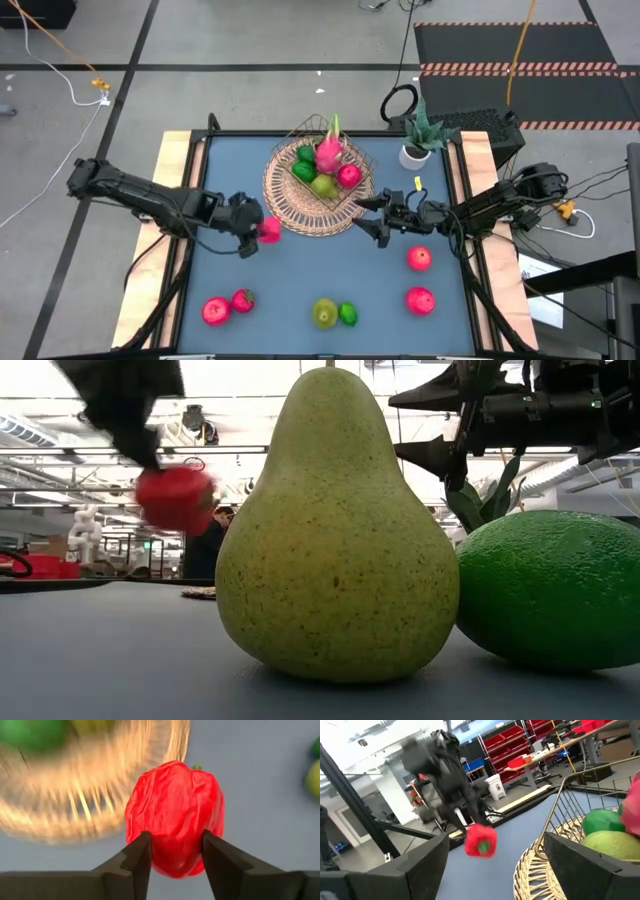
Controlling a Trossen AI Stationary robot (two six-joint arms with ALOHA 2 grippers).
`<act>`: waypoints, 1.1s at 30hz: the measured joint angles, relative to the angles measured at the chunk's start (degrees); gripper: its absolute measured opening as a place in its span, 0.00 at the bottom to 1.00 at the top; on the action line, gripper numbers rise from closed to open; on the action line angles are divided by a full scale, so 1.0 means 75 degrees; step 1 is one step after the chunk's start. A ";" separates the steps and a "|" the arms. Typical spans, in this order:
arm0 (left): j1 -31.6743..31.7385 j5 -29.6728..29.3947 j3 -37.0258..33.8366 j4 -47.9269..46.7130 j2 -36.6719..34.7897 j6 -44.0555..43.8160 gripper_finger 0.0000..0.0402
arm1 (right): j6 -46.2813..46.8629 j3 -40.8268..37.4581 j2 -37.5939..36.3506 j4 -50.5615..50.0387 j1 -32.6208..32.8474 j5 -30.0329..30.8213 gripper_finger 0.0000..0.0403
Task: Build produce basket
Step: Put the red bell pepper into the gold wire basket, then put the red tomato into the gold wire basket
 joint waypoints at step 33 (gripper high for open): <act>0.5239 -0.0596 0.1940 0.4410 0.3306 0.3259 0.54 | -0.1077 0.0000 -0.0003 -0.1102 0.0146 0.0410 0.80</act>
